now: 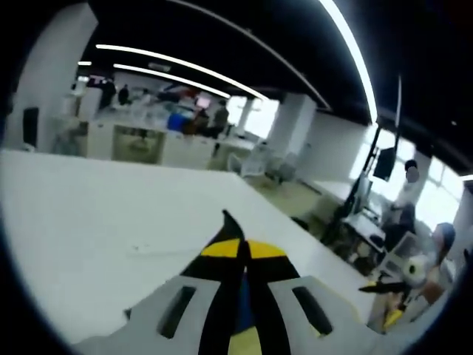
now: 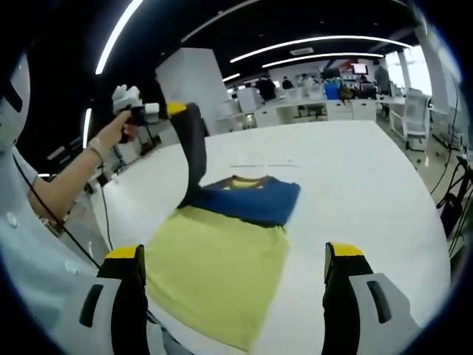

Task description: Fold the garment on the visible template until the final outline fits inside the template.

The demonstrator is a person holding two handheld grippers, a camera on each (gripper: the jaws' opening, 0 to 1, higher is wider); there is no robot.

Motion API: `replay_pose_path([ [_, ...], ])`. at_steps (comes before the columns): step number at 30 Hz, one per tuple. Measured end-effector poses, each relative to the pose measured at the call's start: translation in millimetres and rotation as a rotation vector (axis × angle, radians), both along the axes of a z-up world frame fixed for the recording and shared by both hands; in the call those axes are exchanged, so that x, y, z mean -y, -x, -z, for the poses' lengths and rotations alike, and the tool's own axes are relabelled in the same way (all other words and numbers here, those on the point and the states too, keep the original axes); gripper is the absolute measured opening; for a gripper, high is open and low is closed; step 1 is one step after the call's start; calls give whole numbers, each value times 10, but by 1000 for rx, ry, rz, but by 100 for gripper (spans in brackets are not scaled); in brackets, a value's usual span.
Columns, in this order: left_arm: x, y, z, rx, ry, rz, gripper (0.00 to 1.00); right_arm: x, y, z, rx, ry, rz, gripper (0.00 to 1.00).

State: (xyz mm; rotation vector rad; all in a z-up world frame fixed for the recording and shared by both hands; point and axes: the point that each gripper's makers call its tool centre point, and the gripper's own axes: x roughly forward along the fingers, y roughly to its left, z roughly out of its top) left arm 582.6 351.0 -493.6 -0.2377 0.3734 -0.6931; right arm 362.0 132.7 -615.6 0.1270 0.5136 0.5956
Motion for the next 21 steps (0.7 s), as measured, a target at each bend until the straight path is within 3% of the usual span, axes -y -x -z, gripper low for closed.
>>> replay_pose_path([
  [13, 353, -24, 274, -46, -24, 63, 0, 66, 25, 45, -17, -1, 7, 100],
  [21, 448, -27, 573, -104, -55, 83, 0, 56, 59, 89, -28, -2, 9, 100],
])
